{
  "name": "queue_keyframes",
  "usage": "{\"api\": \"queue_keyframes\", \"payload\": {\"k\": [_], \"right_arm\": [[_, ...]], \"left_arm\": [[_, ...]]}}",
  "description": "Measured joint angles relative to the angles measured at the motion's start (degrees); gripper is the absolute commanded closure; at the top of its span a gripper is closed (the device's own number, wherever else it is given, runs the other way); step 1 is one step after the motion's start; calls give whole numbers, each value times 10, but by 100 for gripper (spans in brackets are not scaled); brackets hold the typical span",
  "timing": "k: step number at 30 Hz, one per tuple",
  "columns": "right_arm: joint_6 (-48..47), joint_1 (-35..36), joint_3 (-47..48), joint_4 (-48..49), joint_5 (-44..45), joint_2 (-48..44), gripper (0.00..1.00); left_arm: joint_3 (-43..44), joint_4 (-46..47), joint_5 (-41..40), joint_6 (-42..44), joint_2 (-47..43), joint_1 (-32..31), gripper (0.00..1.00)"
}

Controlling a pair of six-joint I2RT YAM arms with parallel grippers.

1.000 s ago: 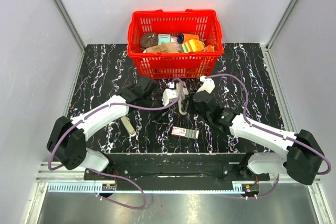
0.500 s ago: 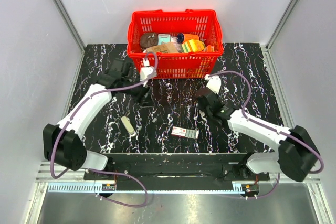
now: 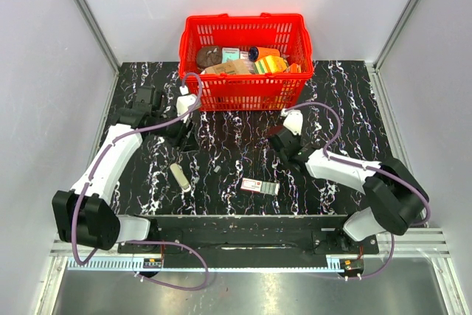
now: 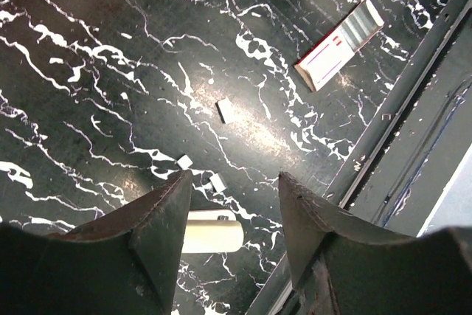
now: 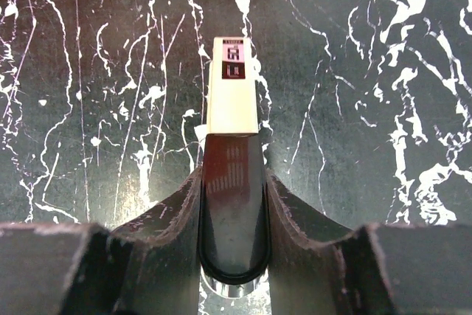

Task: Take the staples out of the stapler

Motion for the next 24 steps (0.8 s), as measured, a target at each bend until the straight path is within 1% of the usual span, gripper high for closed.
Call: {"api": "queue_keyframes", "payload": {"k": [3, 7, 9, 13, 17, 20, 21, 24], "right_arm": [[28, 0, -5, -4, -9, 9, 65], [59, 0, -12, -26, -36, 22, 46], [65, 0, -13, -37, -47, 22, 39], [62, 0, -6, -61, -71, 11, 32], [46, 0, 32, -100, -103, -13, 30], [4, 0, 64, -99, -159, -37, 28], [-10, 0, 70, -95, -176, -40, 26], [-76, 0, 88, -70, -250, -37, 24]], "left_arm": [[-12, -4, -13, 4, -6, 2, 45], [-21, -5, -26, 6, -17, 5, 44], [-26, -5, -31, 7, -22, 6, 44], [-36, -6, -41, 10, -35, 10, 43], [-39, -7, -47, 14, -43, 20, 43], [-39, -7, -49, 14, -44, 31, 43], [-39, -7, -49, 14, -44, 33, 43], [-39, -7, -49, 14, -44, 44, 42]]}}
